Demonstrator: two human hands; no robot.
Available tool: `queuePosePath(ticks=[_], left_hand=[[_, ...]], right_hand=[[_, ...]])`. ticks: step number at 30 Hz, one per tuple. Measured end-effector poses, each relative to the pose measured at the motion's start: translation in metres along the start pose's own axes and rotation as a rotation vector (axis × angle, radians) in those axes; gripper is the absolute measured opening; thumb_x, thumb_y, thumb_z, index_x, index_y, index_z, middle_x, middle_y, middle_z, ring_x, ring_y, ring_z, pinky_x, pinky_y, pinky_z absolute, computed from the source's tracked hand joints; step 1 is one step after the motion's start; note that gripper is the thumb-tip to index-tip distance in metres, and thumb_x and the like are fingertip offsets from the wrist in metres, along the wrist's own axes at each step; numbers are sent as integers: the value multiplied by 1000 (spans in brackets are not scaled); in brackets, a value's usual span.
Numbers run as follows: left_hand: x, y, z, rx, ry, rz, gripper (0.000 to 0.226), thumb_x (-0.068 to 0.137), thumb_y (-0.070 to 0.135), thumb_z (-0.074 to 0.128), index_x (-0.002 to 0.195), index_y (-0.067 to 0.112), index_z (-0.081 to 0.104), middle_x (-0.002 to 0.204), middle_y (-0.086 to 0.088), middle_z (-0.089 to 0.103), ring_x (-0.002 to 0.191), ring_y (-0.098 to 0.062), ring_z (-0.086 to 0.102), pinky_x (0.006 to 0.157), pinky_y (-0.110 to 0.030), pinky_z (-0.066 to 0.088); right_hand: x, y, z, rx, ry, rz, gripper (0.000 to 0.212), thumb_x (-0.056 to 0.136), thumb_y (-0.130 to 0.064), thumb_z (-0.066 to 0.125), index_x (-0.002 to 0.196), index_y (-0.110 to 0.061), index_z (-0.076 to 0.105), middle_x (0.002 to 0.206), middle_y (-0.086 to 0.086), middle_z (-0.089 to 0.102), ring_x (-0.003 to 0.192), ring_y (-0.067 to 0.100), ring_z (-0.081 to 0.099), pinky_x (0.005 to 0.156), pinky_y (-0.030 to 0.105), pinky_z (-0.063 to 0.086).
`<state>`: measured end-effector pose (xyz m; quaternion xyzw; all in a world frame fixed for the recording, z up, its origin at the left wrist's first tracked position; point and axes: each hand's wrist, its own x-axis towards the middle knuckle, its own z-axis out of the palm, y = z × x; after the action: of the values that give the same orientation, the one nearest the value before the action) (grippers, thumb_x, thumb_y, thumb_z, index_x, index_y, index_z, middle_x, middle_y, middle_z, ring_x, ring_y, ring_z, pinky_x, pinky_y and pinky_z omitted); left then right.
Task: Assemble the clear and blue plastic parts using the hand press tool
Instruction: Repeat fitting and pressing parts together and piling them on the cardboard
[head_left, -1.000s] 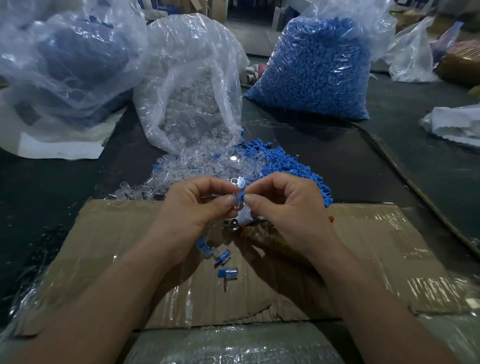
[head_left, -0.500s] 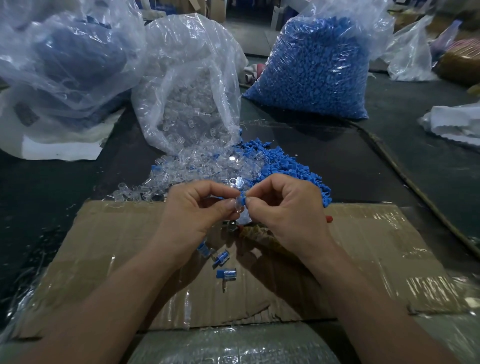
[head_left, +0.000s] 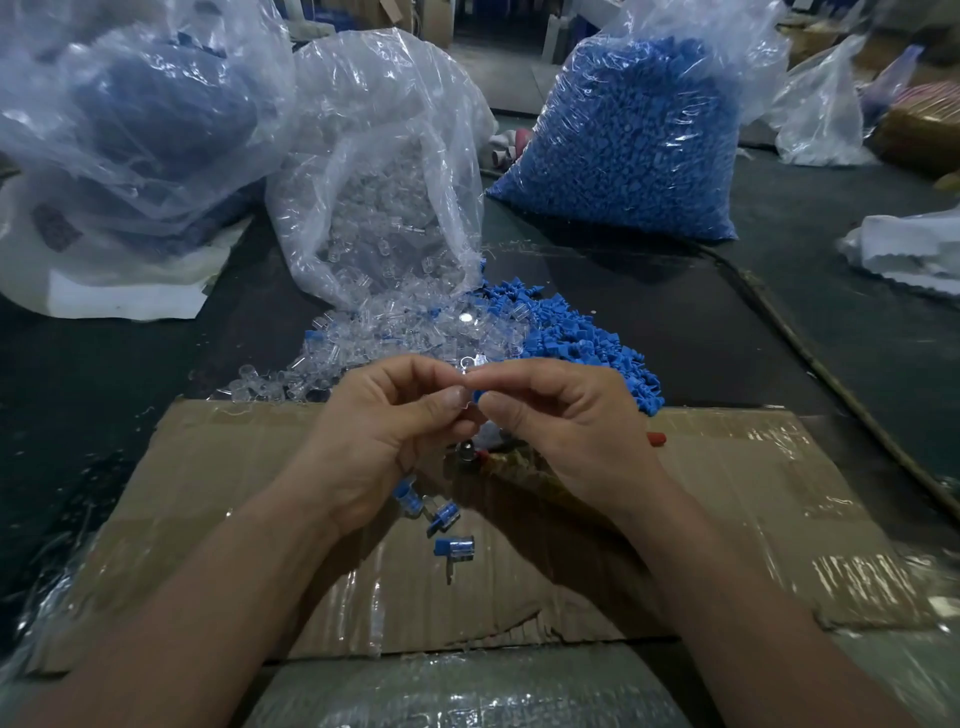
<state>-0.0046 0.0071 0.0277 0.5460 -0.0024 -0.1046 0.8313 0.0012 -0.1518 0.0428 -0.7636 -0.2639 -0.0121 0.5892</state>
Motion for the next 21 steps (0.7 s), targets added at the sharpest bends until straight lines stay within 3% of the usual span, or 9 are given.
queuePosePath(ticks=[3,6,10,15,18,21], left_hand=[[-1,1,-1,49,4,10,18,63,1,61,62,15,72,64,-6,67,55,-13,65,52,-17,53],[-2,5,-2,54,-44,-14,19,62,-5,63,67,10,73,64,-11,66,55,-17,65,50,-19,52],[-2,7,-1,65,-10,-30,8,64,6,63,67,7,70,60,-12,64,49,-18,63,44,-20,51],[-4,8,0,81,-30,-20,15,64,3,61,67,10,74,61,-12,66,51,-16,64,46,-19,51],[-4,7,-1,73,-21,-8,13,63,3,61,67,8,72,62,-13,66,51,-16,64,45,-18,51],[-3,5,-2,89,-12,-6,12,62,4,63,67,8,73,62,-15,66,51,-17,64,45,-19,51]], right_hand=[[-1,4,1,-18,22,-9,28,78,-3,64,92,-28,66,77,-21,66,78,-4,64,70,10,48],[-1,7,2,-70,45,-19,28,77,-5,66,99,-23,65,84,-20,65,80,-5,64,72,11,49],[-1,8,1,-89,15,-25,30,79,-3,65,106,-17,63,86,-19,64,82,-4,63,73,11,48],[-1,7,-1,-97,5,-48,27,81,-7,64,90,-32,63,79,-17,64,79,-5,62,69,9,46],[-1,6,-2,-46,-21,-34,24,75,-16,68,90,-33,64,79,-18,67,79,-1,65,72,12,49],[-1,7,-3,-101,-25,-56,31,74,-11,70,92,-36,62,83,-19,65,81,1,65,75,16,51]])
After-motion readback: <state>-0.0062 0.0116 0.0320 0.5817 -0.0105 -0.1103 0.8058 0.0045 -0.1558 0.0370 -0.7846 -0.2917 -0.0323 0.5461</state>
